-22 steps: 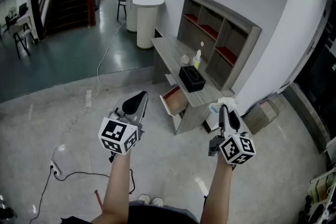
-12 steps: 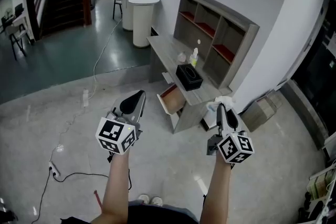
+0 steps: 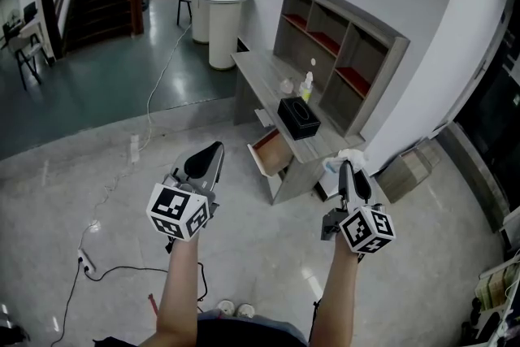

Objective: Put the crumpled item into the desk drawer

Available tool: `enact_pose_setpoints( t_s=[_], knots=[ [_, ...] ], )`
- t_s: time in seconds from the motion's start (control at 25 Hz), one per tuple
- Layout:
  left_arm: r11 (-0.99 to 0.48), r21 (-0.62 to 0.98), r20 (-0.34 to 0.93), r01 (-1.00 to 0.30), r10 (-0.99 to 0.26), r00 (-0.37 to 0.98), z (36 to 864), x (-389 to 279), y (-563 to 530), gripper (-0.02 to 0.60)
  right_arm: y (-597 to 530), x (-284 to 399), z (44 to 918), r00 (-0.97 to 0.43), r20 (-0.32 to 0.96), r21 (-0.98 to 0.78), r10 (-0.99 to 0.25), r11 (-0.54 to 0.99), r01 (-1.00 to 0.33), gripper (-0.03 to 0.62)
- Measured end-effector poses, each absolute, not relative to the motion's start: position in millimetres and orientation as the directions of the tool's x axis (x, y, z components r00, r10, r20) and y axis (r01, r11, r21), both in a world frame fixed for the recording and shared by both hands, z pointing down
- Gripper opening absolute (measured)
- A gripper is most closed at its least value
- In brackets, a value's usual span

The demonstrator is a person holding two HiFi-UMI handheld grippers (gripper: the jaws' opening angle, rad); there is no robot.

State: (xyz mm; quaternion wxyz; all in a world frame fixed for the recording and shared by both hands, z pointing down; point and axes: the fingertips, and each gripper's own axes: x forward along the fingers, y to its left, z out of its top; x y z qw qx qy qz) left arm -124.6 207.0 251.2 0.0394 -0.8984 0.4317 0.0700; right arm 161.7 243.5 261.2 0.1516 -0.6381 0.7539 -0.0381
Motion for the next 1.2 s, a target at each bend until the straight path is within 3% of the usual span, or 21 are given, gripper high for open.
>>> enact_pose_setpoints(
  t_s=[0.68,1.2],
  knots=[
    [-0.601,0.032,-0.136,-0.799,-0.794,0.592,281,-177,157,0.0,186,129,286,-0.125,-0.144,-0.262,-0.982,0.159,-0.952,0.098],
    [-0.566,0.018,-0.109,-0.824,-0.82,0.561,297,-154,34,0.0,51,158,299,-0.15,-0.156,-0.268,-0.976,0.188,-0.945,0.098]
  ],
)
